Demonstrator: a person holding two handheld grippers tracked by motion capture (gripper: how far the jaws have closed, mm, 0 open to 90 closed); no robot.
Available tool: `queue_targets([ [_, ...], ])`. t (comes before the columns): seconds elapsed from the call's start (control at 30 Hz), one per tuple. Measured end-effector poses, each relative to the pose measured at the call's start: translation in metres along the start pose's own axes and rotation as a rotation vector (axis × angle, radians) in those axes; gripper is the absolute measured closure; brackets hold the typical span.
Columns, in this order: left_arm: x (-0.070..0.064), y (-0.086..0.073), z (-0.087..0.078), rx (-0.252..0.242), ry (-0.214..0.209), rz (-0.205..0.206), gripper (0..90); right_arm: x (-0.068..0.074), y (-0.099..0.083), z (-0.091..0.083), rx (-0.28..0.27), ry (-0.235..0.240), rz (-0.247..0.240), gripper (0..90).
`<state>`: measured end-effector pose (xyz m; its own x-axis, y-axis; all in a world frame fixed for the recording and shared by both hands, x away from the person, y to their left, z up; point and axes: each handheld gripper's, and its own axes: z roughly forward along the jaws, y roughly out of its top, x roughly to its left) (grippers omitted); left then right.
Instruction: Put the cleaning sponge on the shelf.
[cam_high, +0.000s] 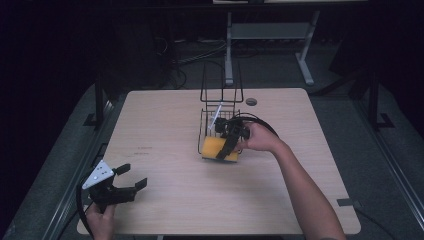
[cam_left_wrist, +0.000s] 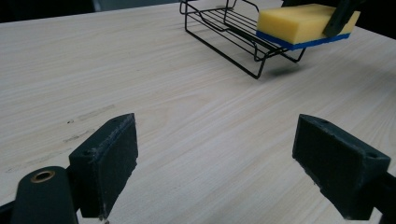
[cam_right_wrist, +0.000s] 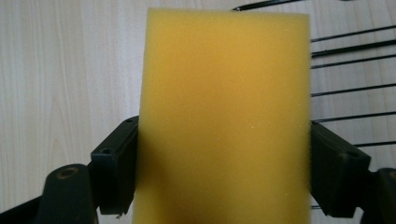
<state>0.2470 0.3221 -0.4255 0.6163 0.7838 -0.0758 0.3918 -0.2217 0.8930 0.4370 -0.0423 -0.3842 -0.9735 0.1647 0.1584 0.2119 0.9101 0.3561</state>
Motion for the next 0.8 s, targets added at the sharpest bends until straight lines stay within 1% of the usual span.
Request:
queue_targets([
  [0.1,0.000,0.000,0.000,0.000,0.001,0.004,13.4,-0.004,-0.002,0.001,-0.006,0.006,0.010,21.9],
  [0.23,0.000,0.000,0.001,-0.001,0.002,-0.005,13.4,-0.010,-0.003,-0.001,-0.012,0.006,0.017,21.9],
  [0.3,0.000,0.000,0.001,-0.001,0.002,-0.001,13.4,-0.012,-0.002,-0.002,-0.001,-0.001,0.023,21.9],
  [0.4,0.001,0.000,0.001,-0.002,0.003,-0.005,13.4,-0.015,0.001,-0.003,0.000,-0.001,0.022,21.9],
  [0.47,0.001,-0.001,0.001,-0.001,0.001,-0.006,13.4,-0.018,0.002,-0.004,-0.013,0.008,0.028,21.9],
  [0.6,0.001,0.000,0.000,-0.001,0.002,0.001,13.4,-0.024,0.000,-0.001,-0.018,0.015,0.042,21.9],
  [0.73,0.000,0.000,0.001,-0.001,0.001,-0.003,13.4,-0.029,-0.002,-0.001,-0.029,0.018,0.052,21.9],
  [0.8,0.000,0.000,0.002,0.001,-0.001,-0.003,13.4,-0.030,-0.003,-0.001,-0.020,0.014,0.058,21.9],
])
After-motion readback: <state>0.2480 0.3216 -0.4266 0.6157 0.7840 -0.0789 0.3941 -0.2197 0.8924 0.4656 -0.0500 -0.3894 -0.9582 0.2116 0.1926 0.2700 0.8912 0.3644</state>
